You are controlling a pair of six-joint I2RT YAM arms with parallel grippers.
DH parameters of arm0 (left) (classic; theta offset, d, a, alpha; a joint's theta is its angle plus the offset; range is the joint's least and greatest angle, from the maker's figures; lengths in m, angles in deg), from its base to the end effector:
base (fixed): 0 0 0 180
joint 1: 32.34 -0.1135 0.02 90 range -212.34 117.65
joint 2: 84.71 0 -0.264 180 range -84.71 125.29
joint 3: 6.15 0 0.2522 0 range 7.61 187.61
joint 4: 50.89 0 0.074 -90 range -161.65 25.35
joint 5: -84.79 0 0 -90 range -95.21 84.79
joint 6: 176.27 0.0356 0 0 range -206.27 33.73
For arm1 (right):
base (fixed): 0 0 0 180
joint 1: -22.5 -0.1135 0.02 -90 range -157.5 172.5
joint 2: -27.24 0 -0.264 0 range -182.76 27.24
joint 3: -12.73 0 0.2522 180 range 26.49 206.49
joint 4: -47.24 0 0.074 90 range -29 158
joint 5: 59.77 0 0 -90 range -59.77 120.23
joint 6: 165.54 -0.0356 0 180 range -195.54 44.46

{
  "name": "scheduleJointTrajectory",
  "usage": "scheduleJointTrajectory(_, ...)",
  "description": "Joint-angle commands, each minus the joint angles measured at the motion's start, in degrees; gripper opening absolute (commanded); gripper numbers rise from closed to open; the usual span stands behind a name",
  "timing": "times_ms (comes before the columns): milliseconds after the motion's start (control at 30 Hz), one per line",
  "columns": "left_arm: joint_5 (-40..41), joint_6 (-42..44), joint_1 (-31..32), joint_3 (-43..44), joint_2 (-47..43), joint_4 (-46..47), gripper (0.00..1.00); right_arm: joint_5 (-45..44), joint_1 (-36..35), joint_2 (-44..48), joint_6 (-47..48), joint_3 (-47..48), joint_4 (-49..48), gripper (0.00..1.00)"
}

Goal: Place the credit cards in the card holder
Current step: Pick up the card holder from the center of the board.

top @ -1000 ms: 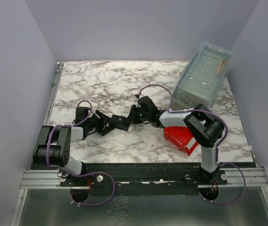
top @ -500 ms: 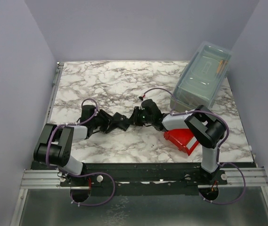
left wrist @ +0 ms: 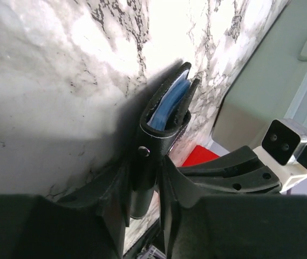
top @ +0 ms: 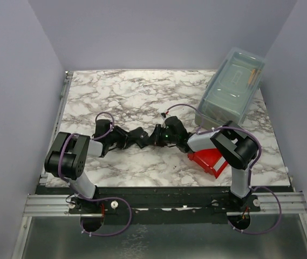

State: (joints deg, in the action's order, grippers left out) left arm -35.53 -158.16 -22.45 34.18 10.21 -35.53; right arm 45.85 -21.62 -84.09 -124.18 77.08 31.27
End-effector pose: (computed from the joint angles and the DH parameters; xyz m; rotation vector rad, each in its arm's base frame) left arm 0.2628 -0.0641 0.1047 -1.0096 2.3028 -1.2855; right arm 0.2668 0.2721 0.1192 -0.0894 2.3521 1.1831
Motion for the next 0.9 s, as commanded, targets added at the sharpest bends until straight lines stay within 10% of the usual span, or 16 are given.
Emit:
scheduleJointTrajectory(0, -0.1, 1.7, 0.9, 1.9, -0.7, 0.6, 0.24, 2.4, -0.9, -1.9, 2.0, -1.8, 8.7, 0.15)
scheduleJointTrajectory(500, -11.6, 19.6, 7.5, 16.9, -14.5, -9.5, 0.00, -15.3, -0.9, 30.4, 17.7, 6.8, 44.5, 0.75)
scheduleJointTrajectory(667, -12.9, 30.1, 13.3, 27.4, -13.4, -20.7, 0.00, -17.7, -0.9, 37.3, 18.4, 10.2, 51.4, 0.78)
scheduleJointTrajectory(867, 4.9, 43.5, 21.1, 41.2, -11.2, -42.2, 0.00, -30.9, -0.9, 35.3, 12.0, 20.2, 66.0, 0.76)
